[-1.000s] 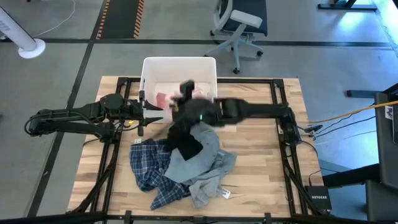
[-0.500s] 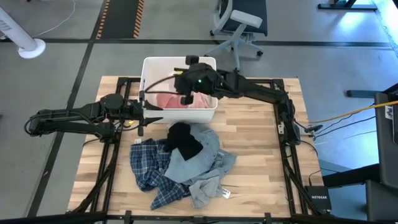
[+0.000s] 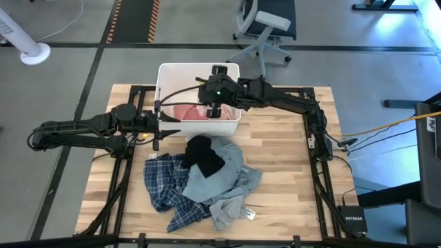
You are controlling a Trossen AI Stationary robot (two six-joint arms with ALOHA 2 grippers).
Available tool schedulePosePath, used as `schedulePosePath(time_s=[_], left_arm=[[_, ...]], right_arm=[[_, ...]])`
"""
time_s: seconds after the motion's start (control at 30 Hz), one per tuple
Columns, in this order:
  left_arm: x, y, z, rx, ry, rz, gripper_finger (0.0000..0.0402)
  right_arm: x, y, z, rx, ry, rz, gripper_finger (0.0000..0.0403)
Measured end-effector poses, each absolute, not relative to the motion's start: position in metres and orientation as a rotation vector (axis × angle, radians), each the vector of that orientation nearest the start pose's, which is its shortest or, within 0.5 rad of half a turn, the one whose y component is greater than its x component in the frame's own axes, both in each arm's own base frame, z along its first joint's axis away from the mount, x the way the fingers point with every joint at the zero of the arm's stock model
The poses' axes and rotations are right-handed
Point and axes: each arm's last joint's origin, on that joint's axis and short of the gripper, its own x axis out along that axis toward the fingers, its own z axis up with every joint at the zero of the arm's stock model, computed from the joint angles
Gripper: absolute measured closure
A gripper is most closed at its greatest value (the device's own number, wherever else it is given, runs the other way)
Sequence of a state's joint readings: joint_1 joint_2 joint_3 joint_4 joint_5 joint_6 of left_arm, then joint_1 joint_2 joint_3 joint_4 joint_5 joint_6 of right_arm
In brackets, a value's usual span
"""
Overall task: Sort clothes
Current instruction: Put the pink sock into the white bin
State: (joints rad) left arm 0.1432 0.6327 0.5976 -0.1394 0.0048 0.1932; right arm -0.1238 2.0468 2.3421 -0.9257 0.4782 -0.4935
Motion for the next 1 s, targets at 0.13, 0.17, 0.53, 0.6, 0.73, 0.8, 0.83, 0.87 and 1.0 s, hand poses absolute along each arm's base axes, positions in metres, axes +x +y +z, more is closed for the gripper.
schedulePosePath(time_s=[0.13, 0.17, 0.53, 0.6, 0.73, 0.8, 0.83, 0.87, 1.0], left_arm=[[0.148, 0.021, 0.294, 0.178, 0.187, 0.121, 0.0242], [0.148, 0.021, 0.294, 0.177, 0.187, 0.121, 0.0242], [0.147, 0.021, 0.293, 0.171, 0.202, 0.120, 0.0242], [0.147, 0.021, 0.293, 0.170, 0.204, 0.120, 0.0242], [0.147, 0.021, 0.292, 0.176, 0.205, 0.120, 0.0242], [0.147, 0.021, 0.292, 0.176, 0.205, 0.120, 0.0242], [0.147, 0.021, 0.293, 0.176, 0.204, 0.120, 0.0242], [0.147, 0.021, 0.292, 0.176, 0.204, 0.120, 0.0242], [0.147, 0.021, 0.293, 0.177, 0.203, 0.119, 0.0242]], right_arm=[[0.424, -0.066, 0.406, -0.585, 0.834, -0.393, 0.0184], [0.424, -0.066, 0.405, -0.586, 0.846, -0.389, 0.0182], [0.422, -0.064, 0.402, -0.571, 0.864, -0.300, 0.0182], [0.421, -0.064, 0.402, -0.567, 0.867, -0.286, 0.0182], [0.419, -0.064, 0.406, -0.572, 0.869, -0.303, 0.0182], [0.419, -0.065, 0.409, -0.586, 0.859, -0.353, 0.0182], [0.418, -0.066, 0.410, -0.595, 0.862, -0.383, 0.0182], [0.418, -0.066, 0.410, -0.604, 0.867, -0.410, 0.0182], [0.416, -0.065, 0.407, -0.574, 0.890, -0.371, 0.0182]])
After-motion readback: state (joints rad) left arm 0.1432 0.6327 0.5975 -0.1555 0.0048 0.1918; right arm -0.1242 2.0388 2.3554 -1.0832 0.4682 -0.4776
